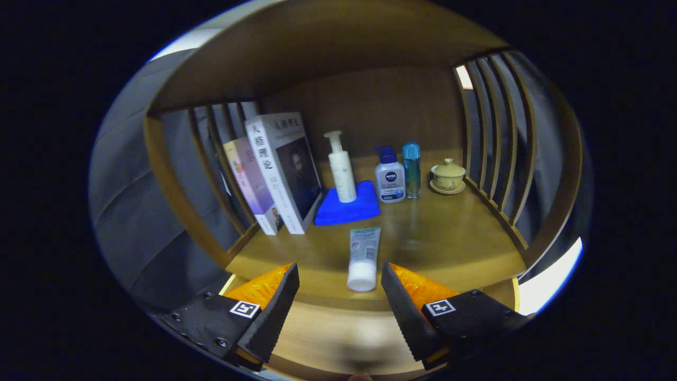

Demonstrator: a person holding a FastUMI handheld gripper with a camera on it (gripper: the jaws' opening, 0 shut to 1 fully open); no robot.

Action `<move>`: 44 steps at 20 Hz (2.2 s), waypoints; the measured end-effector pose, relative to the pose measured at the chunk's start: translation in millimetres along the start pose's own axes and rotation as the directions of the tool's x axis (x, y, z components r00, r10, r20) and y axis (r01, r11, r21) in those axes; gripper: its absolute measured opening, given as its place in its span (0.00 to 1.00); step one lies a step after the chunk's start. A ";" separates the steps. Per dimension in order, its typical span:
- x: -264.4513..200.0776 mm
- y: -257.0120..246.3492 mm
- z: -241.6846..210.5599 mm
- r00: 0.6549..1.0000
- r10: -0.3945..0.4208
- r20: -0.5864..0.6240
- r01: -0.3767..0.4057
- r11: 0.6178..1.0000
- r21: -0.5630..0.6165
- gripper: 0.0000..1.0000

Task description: Pull open the drawer, take out the items inside it, and place them on the countertop above the cabinet.

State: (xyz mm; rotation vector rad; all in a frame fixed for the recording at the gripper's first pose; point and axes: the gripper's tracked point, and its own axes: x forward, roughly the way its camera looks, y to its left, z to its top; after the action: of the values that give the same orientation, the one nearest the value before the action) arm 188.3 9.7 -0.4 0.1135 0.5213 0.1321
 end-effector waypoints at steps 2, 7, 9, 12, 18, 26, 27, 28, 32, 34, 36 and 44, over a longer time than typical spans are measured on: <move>-21.1 7.6 -17.9 0.999 0.015 0.035 -0.014 1.000 -0.024 0.98; -65.8 18.8 -57.4 0.988 0.000 0.154 0.011 0.998 -0.068 0.98; -81.3 23.5 -70.9 0.982 -0.005 0.191 0.023 0.995 -0.093 0.98; -103.3 34.1 -92.9 0.976 -0.002 0.219 0.033 0.990 -0.138 0.98; -130.5 49.3 -149.1 0.965 0.005 0.261 0.045 0.982 -0.185 0.98; -132.8 42.0 -216.9 0.971 -0.011 0.240 0.062 0.976 -0.210 0.98; -131.1 39.9 -225.3 0.973 -0.018 0.230 0.070 0.973 -0.220 0.98; -127.3 38.8 -232.4 0.976 -0.023 0.217 0.075 0.969 -0.233 0.98; -113.8 34.2 -244.8 0.975 -0.048 0.219 0.105 0.961 -0.257 0.99; -103.7 29.4 -249.2 0.975 -0.079 0.206 0.129 0.962 -0.242 1.00; -94.1 22.1 -253.8 0.976 -0.114 0.185 0.155 0.962 -0.226 1.00; -76.5 1.5 -254.3 0.964 -0.196 0.177 0.230 0.954 -0.192 0.95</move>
State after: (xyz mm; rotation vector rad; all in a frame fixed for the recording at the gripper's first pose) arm -5.4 18.3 -181.8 -0.1403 0.3570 -0.0337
